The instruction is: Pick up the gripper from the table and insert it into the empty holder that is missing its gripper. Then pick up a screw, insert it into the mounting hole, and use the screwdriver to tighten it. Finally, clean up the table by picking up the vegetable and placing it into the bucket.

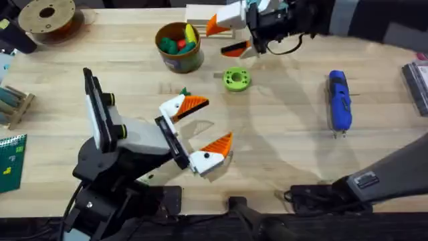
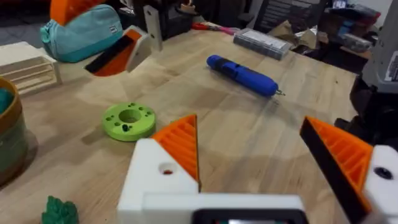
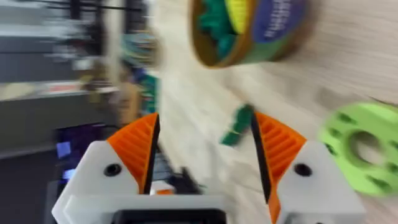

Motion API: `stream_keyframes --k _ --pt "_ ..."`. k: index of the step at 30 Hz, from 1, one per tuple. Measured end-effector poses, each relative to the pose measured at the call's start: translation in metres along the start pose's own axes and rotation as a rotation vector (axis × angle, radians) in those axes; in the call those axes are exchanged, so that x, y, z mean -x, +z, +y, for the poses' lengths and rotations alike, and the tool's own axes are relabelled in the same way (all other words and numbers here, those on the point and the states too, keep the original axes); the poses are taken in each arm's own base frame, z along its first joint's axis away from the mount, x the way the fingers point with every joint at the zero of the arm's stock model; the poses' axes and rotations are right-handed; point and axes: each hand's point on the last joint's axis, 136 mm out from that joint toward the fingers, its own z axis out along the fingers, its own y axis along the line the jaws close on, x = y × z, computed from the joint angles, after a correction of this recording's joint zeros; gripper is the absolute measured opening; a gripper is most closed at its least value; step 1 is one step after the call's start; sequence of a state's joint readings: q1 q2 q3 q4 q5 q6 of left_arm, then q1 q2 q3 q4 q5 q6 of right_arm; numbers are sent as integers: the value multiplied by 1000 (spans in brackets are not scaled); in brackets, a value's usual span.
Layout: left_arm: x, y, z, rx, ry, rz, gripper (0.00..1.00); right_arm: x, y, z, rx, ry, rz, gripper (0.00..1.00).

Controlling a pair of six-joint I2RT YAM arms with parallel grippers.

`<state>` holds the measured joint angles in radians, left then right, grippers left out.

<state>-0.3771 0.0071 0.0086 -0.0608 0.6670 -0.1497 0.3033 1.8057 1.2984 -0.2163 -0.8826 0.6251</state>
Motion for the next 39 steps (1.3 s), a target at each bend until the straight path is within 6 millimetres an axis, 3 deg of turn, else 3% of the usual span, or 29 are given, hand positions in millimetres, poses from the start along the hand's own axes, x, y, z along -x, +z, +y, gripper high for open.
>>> stream_keyframes --k 6,11,15,19,23,27,39 --pt "0 0 0 0 0 0 987 -6 -10 -25 -361 -175 31 810" --pt "0 0 0 -2 0 0 987 -27 -15 -56 -691 -374 116 810" --pt "0 0 0 -2 0 0 987 -34 -13 -60 -825 -530 160 703" --pt "0 0 0 -2 0 0 987 -38 -6 -62 -877 -610 188 576" --pt "0 0 0 -2 0 0 987 -45 4 -76 -913 -630 240 444" --pt "0 0 0 -2 0 0 987 -52 13 -88 -933 -635 285 420" --pt "0 0 0 -2 0 0 987 -58 25 -90 -929 -659 306 365"
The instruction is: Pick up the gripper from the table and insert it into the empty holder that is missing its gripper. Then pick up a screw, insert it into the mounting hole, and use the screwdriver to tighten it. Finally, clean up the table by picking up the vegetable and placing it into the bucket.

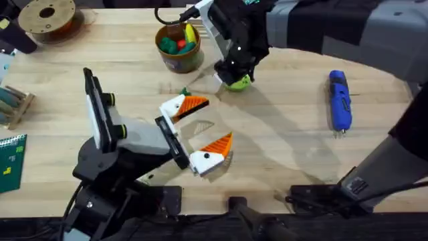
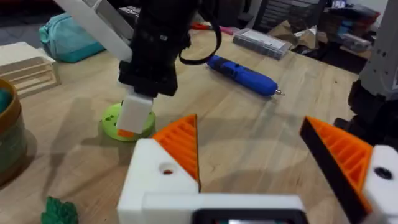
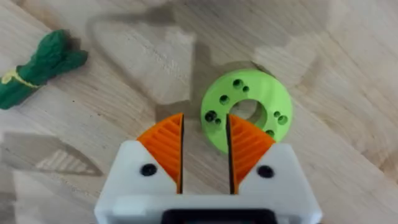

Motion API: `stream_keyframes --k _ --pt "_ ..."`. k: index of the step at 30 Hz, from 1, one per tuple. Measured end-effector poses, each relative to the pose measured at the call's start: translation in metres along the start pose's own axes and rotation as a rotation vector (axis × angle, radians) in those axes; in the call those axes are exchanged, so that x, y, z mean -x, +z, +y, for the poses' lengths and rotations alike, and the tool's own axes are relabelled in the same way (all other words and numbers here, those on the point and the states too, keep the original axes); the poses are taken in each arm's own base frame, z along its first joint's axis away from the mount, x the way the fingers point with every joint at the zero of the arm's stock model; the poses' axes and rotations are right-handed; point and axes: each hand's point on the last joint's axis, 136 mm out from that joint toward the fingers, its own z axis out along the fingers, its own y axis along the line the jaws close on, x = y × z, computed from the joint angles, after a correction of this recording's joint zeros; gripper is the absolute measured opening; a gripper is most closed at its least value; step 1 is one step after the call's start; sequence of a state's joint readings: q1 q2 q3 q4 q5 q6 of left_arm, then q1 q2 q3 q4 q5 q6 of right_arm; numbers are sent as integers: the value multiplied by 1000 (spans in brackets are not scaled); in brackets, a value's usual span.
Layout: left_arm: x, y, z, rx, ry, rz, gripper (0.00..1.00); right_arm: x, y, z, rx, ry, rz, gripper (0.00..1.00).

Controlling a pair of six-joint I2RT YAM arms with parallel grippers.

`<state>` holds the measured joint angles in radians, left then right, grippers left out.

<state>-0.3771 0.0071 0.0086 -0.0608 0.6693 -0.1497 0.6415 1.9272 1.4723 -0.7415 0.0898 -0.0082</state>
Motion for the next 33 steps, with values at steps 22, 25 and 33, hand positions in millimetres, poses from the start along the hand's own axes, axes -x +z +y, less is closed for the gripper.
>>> stream_keyframes --k 22,25,33 --pt "0 0 0 0 0 0 987 1 17 -3 -23 -1 14 149" --pt "0 0 0 0 0 0 987 2 17 -3 -22 -1 13 39" --pt "0 0 0 0 0 0 987 0 14 -3 -21 -5 27 10"
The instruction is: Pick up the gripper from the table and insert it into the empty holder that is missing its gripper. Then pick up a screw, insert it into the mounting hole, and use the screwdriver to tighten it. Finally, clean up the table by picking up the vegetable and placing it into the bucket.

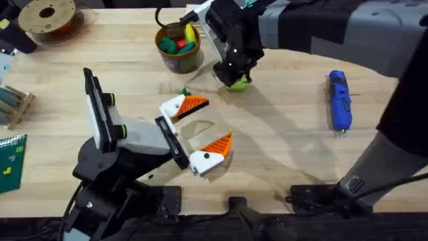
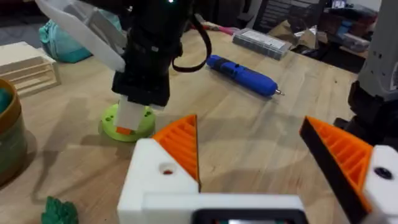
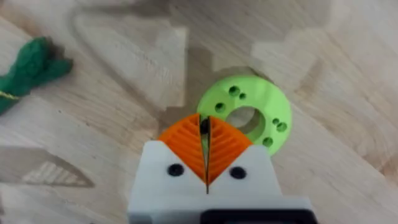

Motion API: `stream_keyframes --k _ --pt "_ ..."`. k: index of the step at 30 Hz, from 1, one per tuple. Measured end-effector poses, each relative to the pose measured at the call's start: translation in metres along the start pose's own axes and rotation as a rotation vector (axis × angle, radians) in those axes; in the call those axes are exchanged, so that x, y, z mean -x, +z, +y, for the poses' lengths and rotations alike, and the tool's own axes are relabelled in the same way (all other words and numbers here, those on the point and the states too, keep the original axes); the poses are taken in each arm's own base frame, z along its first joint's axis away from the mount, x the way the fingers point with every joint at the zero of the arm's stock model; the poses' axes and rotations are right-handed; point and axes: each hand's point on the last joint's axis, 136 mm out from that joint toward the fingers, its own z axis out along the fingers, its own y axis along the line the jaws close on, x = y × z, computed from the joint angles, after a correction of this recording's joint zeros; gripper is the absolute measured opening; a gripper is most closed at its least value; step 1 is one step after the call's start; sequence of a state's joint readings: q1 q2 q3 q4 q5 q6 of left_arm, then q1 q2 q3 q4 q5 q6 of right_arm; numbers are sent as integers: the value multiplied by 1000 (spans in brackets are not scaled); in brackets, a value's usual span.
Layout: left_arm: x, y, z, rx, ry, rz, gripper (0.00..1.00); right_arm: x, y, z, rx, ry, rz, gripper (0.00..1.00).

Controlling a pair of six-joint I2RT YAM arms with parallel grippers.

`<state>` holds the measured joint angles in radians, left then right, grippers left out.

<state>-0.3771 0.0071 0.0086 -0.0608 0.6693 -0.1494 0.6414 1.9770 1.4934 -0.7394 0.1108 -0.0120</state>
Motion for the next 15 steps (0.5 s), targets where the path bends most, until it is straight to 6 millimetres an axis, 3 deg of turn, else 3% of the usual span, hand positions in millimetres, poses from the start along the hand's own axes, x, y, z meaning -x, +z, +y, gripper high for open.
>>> stream_keyframes --k 7,15 --pt "0 0 0 0 0 0 987 -3 -15 -2 -6 -15 44 9" --pt "0 0 0 0 0 0 987 13 -54 -6 -9 -16 7 8"
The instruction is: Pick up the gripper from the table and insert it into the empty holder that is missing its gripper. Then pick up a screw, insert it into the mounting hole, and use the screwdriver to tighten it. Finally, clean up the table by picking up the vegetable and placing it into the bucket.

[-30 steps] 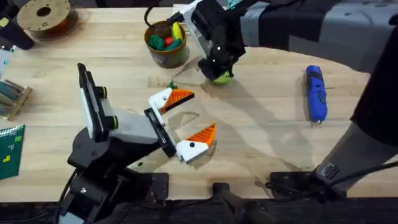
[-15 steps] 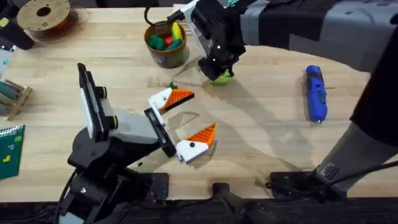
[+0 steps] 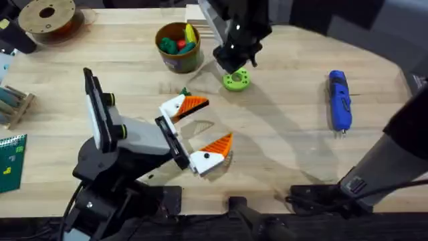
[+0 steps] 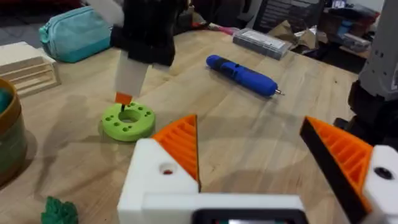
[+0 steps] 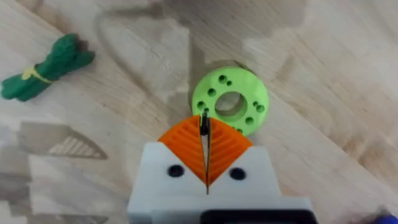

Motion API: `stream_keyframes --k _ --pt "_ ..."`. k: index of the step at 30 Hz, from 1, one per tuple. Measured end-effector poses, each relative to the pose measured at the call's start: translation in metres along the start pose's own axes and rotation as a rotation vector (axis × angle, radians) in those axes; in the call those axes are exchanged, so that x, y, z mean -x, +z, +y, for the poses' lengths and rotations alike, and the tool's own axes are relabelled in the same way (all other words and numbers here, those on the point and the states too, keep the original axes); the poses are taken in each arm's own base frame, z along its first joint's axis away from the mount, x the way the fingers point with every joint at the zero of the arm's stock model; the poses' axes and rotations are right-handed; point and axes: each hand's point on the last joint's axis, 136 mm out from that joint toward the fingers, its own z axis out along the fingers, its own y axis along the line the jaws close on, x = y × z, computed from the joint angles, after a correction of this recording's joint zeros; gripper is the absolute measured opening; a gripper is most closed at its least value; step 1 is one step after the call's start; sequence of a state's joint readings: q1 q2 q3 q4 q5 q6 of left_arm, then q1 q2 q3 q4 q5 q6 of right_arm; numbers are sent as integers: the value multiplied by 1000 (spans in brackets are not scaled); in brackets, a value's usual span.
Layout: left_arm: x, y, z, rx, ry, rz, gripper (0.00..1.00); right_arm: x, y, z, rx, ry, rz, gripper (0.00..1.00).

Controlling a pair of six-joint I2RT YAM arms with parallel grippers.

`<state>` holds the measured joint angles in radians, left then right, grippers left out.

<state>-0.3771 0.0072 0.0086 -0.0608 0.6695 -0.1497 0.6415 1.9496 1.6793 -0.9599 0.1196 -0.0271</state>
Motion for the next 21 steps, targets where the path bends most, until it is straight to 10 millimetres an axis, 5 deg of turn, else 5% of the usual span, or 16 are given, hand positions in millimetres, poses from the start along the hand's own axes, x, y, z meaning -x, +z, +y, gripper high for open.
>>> stream_keyframes --k 10,16,21 --pt "0 0 0 0 0 0 987 10 -87 16 25 -68 -95 8" --pt "0 0 0 0 0 0 987 12 -131 68 194 -174 -160 8" --pt "0 0 0 0 0 0 987 3 -141 106 314 -238 -150 8"
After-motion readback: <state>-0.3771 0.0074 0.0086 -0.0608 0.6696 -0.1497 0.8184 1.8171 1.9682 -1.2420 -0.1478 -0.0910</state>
